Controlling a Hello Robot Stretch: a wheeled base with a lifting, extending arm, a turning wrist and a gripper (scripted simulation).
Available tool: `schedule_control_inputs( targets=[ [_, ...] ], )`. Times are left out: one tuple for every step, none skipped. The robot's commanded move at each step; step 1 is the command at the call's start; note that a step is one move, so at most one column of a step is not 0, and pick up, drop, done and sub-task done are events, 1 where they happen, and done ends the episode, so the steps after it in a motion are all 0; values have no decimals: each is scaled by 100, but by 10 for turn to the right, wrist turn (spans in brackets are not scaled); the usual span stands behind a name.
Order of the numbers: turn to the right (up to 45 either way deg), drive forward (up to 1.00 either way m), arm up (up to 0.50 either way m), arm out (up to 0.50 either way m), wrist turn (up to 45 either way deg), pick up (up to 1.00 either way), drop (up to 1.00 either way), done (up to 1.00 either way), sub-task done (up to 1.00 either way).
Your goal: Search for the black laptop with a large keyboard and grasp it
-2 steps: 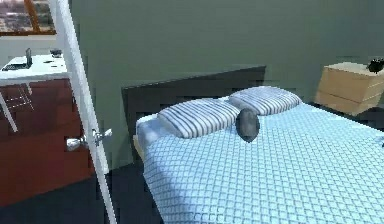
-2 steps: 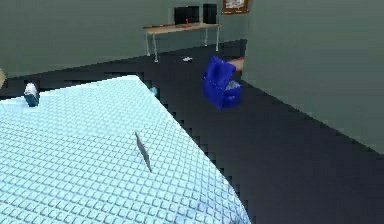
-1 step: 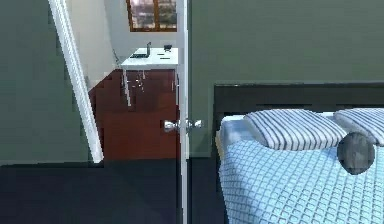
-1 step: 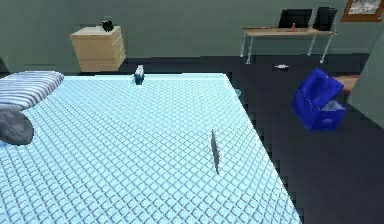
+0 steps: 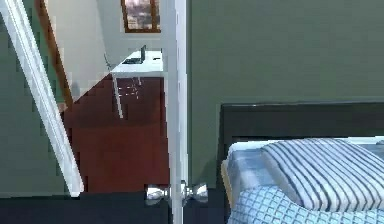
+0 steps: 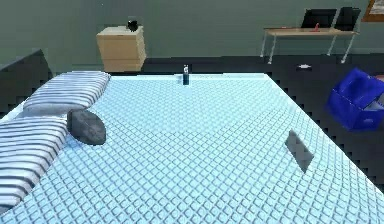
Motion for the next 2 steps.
schedule_control_inputs(
  targets=[
    [-240, 0, 0, 0, 0, 0, 0, 0, 0],
    [0, 100, 0, 0, 0, 0, 0, 0, 0]
  ],
)
